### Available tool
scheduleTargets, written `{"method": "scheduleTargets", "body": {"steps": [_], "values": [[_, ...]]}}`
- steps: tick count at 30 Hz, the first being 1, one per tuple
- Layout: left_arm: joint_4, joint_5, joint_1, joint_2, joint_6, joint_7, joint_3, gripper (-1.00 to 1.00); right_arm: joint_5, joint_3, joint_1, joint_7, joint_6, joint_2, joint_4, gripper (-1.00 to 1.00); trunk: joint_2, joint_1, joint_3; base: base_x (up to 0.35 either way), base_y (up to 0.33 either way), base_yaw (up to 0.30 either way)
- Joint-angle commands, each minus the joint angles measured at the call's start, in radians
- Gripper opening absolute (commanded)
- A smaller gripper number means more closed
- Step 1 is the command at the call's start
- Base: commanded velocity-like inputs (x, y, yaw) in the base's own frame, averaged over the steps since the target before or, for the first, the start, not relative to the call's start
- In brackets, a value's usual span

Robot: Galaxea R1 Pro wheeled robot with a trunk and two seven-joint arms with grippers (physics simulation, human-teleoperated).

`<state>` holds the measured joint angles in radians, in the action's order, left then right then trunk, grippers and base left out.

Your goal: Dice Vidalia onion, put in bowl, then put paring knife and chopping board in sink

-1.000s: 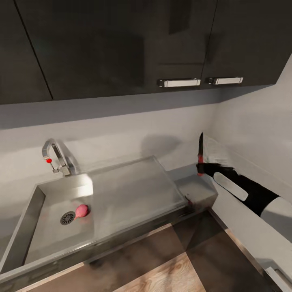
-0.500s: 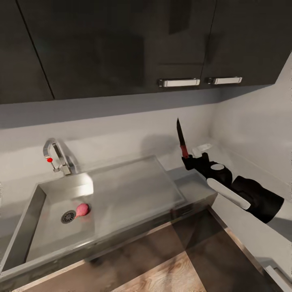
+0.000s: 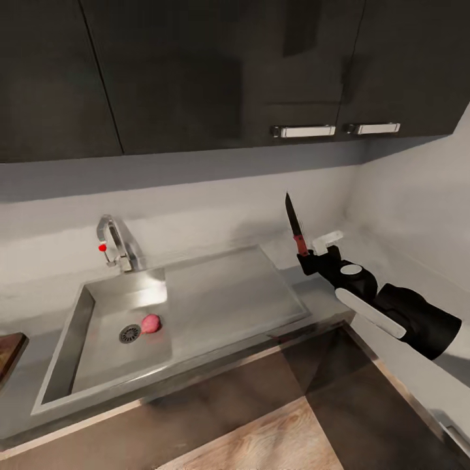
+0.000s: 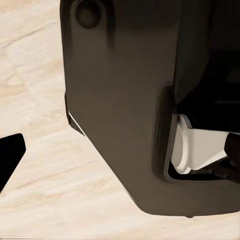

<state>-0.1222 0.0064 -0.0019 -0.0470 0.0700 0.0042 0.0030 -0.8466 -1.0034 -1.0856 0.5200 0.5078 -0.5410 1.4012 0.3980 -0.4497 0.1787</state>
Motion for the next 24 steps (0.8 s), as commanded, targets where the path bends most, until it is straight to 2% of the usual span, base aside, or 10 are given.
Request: {"method": "scheduleTargets", "body": {"steps": [1, 4, 9, 13, 24], "values": [[-0.001, 0.001, 0.0, 0.002, 0.002, 0.0, 0.0, 1.0, -0.008, -0.009, -0.002, 0.01, 0.001, -0.004, 0.002, -1.0, 0.002, 0.0, 0.002, -0.14, 0.119, 0.235], [-0.001, 0.0, -0.001, 0.005, 0.002, 0.0, -0.001, 1.0, 0.004, -0.044, -0.002, 0.011, 0.001, -0.009, 0.002, -1.0, 0.002, 0.0, 0.002, -0.127, 0.107, 0.241], [-0.001, 0.001, -0.001, 0.006, 0.002, 0.0, 0.0, 1.0, 0.064, -0.081, -0.002, 0.01, 0.001, -0.011, 0.002, -1.0, 0.002, 0.0, 0.004, -0.106, 0.063, 0.244], [-0.001, 0.001, -0.001, 0.006, 0.002, 0.0, 0.0, 1.0, 0.087, -0.086, -0.002, 0.011, 0.001, -0.011, 0.002, -1.0, 0.002, 0.0, 0.005, -0.09, 0.011, 0.246], [-0.001, 0.001, 0.0, 0.008, 0.002, 0.0, 0.0, 1.0, 0.093, -0.086, -0.002, 0.011, 0.001, -0.011, 0.002, -1.0, 0.002, 0.0, 0.005, -0.032, 0.001, 0.271]]}}
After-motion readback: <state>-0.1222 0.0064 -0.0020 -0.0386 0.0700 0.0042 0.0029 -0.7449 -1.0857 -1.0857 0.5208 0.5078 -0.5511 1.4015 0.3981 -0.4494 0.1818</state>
